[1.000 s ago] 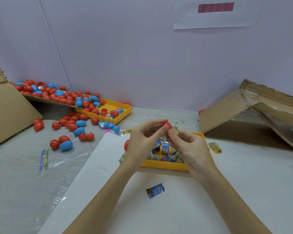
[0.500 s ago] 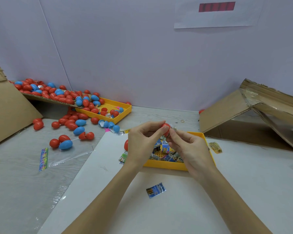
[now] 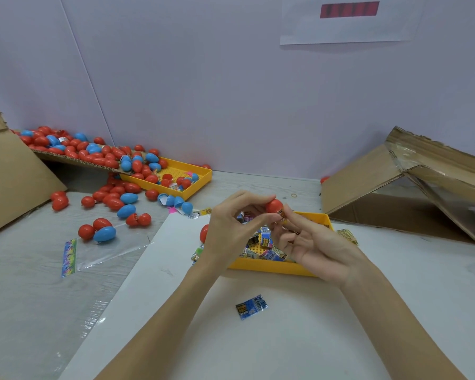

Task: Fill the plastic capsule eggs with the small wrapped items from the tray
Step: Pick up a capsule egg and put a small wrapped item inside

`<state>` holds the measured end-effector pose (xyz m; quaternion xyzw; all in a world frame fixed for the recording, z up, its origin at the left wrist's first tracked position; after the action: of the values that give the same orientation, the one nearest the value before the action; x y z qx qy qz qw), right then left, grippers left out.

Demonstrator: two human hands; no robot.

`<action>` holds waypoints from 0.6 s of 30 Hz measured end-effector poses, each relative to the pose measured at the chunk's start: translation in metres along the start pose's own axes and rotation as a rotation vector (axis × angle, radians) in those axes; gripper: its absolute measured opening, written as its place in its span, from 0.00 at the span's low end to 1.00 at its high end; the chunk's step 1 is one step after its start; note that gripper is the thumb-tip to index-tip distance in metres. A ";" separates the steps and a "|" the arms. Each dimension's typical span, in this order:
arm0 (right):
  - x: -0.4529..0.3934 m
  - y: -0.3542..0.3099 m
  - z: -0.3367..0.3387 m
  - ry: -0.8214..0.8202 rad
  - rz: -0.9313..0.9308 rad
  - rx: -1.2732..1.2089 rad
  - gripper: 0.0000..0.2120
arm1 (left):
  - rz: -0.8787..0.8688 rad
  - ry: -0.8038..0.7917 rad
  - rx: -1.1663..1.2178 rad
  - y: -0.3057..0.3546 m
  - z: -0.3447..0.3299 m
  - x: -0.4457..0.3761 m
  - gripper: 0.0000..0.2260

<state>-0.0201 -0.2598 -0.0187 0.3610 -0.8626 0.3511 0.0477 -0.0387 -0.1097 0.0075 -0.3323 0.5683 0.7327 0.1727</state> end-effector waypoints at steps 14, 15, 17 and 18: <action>-0.003 0.012 -0.002 0.026 -0.075 -0.119 0.15 | 0.063 -0.034 0.043 -0.007 0.000 0.000 0.13; -0.003 0.013 -0.003 0.018 -0.083 -0.143 0.16 | 0.058 -0.021 0.041 -0.007 0.001 0.001 0.12; -0.004 0.015 -0.005 0.002 -0.097 -0.186 0.15 | 0.046 -0.013 0.034 -0.006 0.000 0.002 0.11; -0.004 0.016 -0.006 -0.002 -0.103 -0.192 0.15 | 0.041 -0.016 0.026 -0.006 -0.001 0.003 0.11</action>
<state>-0.0286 -0.2455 -0.0249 0.3991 -0.8725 0.2637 0.0991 -0.0364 -0.1094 0.0013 -0.3122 0.5830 0.7314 0.1665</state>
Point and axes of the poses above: each hand's wrist, its own x-axis away from the middle knuckle, its own z-axis out of the back of the hand, y = z × x, the point moved 5 cm from there along -x, towards the middle knuckle, and after that the axes turned 5 degrees about y, right-handed, at the moved point
